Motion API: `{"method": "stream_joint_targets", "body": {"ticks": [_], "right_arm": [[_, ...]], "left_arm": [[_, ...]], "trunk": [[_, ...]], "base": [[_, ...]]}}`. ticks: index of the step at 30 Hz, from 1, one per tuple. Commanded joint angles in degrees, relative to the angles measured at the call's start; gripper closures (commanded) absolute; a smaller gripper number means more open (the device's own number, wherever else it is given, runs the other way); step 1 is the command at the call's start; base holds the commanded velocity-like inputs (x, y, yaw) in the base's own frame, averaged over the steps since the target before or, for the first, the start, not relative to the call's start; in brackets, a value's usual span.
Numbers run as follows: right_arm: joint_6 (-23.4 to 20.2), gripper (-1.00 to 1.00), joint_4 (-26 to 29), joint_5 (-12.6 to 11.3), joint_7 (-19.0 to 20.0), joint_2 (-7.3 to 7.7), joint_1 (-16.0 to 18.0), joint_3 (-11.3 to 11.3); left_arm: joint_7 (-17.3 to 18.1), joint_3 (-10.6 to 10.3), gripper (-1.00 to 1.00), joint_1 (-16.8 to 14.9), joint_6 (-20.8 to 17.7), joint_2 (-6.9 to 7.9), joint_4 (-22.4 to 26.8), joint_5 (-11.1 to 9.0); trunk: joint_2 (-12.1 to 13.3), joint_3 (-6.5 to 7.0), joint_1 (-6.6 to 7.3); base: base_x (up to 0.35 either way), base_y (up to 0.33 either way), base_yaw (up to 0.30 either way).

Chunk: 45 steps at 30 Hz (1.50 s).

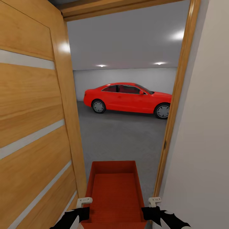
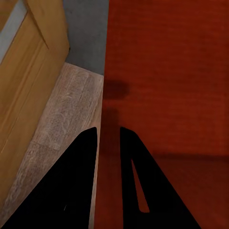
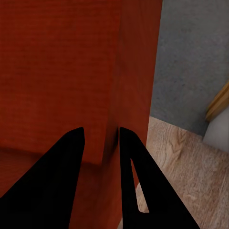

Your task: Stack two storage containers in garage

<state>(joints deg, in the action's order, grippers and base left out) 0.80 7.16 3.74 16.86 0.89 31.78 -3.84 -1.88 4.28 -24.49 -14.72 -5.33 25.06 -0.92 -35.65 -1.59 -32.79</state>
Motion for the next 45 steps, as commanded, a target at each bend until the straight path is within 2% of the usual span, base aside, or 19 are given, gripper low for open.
{"method": "stream_joint_targets", "body": {"ticks": [1,21,34,45], "right_arm": [[0.16,1.00,-0.22,0.48,0.32,-0.01,0.04,1.12],[0.16,1.00,-0.22,1.27,0.32,-0.01,0.04,1.12],[0.16,1.00,-0.22,1.27,0.32,-0.01,0.04,1.12],[0.21,1.00,-0.22,1.27,0.36,-0.01,0.04,1.12]], "left_arm": [[-1.54,0.20,1.00,-0.03,2.23,1.20,0.26,1.19],[-1.54,0.12,1.00,-0.03,2.23,1.20,0.26,1.19],[-1.54,0.11,1.00,-0.03,2.23,1.27,0.26,1.19],[-1.54,0.13,1.00,-0.03,2.23,1.24,0.26,1.19]], "trunk": [[-0.10,-0.11,-0.02],[-0.10,-0.11,-0.02],[-0.10,-0.11,-0.02],[-0.10,-0.11,-0.02]], "base": [[0.000,0.000,0.000],[0.000,0.002,0.000],[0.000,0.229,0.000],[0.000,0.028,0.000]]}}
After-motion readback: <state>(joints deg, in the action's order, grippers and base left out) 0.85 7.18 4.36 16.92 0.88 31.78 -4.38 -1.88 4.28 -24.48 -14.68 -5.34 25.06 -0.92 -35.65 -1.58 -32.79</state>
